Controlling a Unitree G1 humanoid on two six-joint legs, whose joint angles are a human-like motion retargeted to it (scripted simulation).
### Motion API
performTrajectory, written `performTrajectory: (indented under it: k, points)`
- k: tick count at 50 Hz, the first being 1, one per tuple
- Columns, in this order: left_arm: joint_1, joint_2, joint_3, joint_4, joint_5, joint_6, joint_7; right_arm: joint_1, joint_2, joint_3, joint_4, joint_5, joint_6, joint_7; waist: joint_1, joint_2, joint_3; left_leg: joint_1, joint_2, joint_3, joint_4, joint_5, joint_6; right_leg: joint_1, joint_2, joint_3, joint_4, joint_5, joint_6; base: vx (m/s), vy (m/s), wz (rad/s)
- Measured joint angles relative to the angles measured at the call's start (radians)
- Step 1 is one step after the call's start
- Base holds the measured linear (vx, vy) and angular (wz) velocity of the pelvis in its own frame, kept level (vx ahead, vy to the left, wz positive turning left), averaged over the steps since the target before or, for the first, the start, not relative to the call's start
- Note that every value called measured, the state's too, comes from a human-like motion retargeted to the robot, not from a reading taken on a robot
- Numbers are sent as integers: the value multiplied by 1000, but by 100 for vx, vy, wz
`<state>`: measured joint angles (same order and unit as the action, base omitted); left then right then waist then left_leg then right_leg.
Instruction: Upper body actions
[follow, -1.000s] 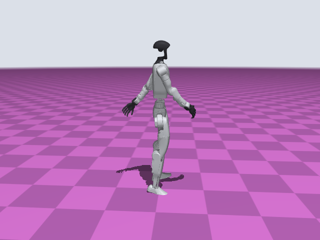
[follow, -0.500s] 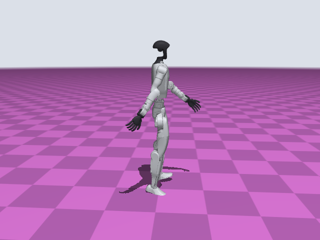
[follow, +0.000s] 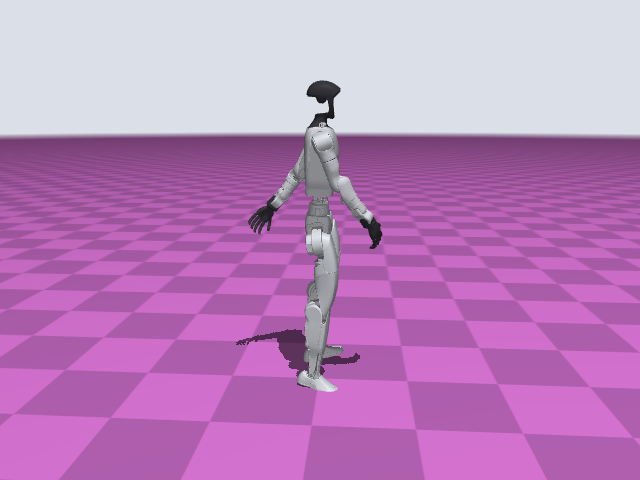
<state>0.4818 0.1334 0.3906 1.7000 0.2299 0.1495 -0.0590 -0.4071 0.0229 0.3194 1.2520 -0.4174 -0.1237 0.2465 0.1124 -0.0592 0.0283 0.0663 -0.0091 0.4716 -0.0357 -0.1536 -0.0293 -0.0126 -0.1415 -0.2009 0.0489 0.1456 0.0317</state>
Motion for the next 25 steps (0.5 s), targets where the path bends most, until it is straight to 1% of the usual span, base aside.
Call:
performTrajectory:
  k: [3,5,6,7,9,10,13,15,18,22,23,25]
  points:
    - [75,9,24,0,28,34,28,-30,-1,29,-132,-25,-100,19,-11,0,-4,-8,4,0,-1,3,0,-3,1,-3,-1,-2,3,0,0,7]
    - [75,14,26,0,26,48,61,-18,-9,41,-171,-52,-157,-2,-16,-4,-9,-13,3,-5,-2,4,1,-2,-1,-10,-2,-4,4,2,1,31]
    - [53,21,13,0,24,43,70,3,-18,47,-176,-74,-187,-43,-20,-8,-14,-18,0,-12,-1,6,2,0,-4,-19,-3,-6,4,5,1,45]
    - [31,27,-2,0,22,38,76,23,-26,51,-177,-94,-208,-80,-24,-11,-18,-22,-3,-19,0,7,3,3,-7,-28,-4,-8,4,5,1,50]
    - [-34,35,-43,0,13,32,75,69,-40,54,-145,-120,-203,-147,-29,-17,-24,-29,-9,-32,2,8,5,10,-13,-47,-7,-11,3,2,2,50]
    - [-82,40,-71,0,6,30,75,99,-49,53,-118,-133,-189,-180,-32,-21,-26,-32,-12,-41,4,9,7,15,-16,-58,-9,-13,3,0,2,57]
    - [-275,42,-165,0,-22,12,95,201,-73,10,39,-162,-106,-244,-34,-35,-26,-40,-25,-72,8,12,14,37,-24,-97,-14,-21,2,-1,1,63]
    - [-435,28,-233,-34,-25,-3,90,279,-92,-50,215,-168,-17,-301,-33,-47,-22,-44,-36,-97,11,16,21,61,-30,-132,-22,-27,3,0,-2,75]
    - [-593,-5,-304,-125,-18,-19,36,347,-120,-149,425,-137,99,-377,-41,-62,-14,-48,-45,-124,14,20,28,94,-33,-177,-34,-33,6,2,-3,62]
    - [-781,-44,-371,-261,-42,-98,-27,542,-187,-240,448,-46,296,-353,-72,-76,-7,-57,-52,-156,21,21,36,122,-33,-212,-47,-38,9,4,-3,29]
    - [-817,-56,-376,-297,-48,-117,-24,583,-201,-264,448,-33,327,-340,-80,-75,-10,-61,-52,-160,22,20,37,123,-34,-213,-48,-38,11,0,0,0]
    - [-878,-75,-383,-366,-56,-152,-9,653,-225,-315,448,-22,347,-325,-89,-70,-19,-68,-51,-162,22,17,39,113,-36,-208,-46,-37,15,0,2,-33]
